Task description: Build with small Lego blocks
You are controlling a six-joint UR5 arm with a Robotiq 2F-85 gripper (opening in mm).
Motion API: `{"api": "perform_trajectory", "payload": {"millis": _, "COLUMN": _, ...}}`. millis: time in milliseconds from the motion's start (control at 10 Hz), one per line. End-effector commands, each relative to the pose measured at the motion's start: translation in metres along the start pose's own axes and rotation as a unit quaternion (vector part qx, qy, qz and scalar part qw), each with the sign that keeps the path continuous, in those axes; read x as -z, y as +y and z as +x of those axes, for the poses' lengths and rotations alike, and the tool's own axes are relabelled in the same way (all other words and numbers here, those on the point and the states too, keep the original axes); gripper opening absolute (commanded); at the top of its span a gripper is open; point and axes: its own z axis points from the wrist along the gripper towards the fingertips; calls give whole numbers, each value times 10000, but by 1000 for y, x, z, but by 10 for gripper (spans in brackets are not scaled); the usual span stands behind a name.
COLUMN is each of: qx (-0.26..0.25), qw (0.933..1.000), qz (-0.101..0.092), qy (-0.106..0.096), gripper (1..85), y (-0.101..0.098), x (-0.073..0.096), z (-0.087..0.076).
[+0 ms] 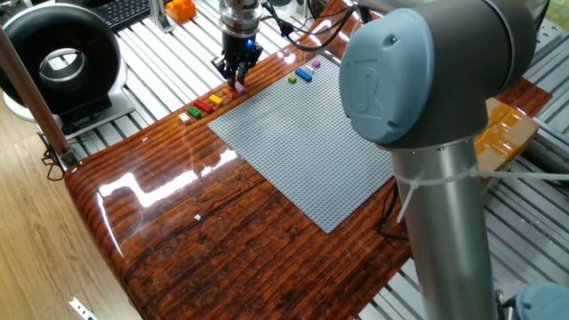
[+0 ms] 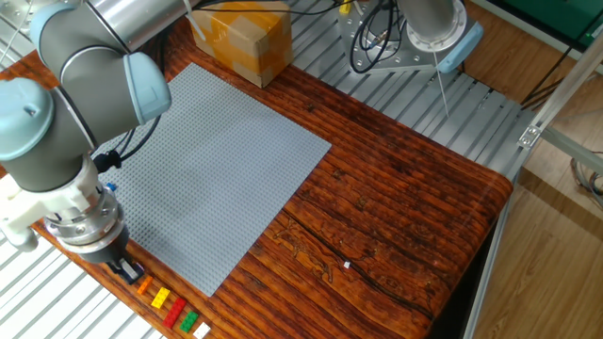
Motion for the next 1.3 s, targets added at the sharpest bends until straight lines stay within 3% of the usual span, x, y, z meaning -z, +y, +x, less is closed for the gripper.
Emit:
{"api": "perform_trajectory", "payload": {"millis": 0, "qx": -177, "qw": 9998, "qz": 20, "qy": -52, "gripper": 60, "y": -1, "x": 3, "z": -1}}
{"api": "perform_trajectory", "payload": {"millis": 200, "qx": -249, "qw": 9996, "qz": 157, "qy": -1, "gripper": 10, "y": -7, "x": 7, "z": 1}}
{"api": "perform_trajectory", "payload": {"millis": 500, "qx": -205, "qw": 9994, "qz": 277, "qy": -23, "gripper": 10, "y": -26, "x": 9, "z": 3}}
{"api": "perform_trajectory", "payload": {"millis": 1000, "qx": -146, "qw": 9985, "qz": 532, "qy": -76, "gripper": 10, "y": -90, "x": 27, "z": 18}}
{"api": "perform_trajectory", "payload": {"millis": 1200, "qx": -172, "qw": 9985, "qz": 494, "qy": -189, "gripper": 10, "y": -104, "x": 31, "z": 26}}
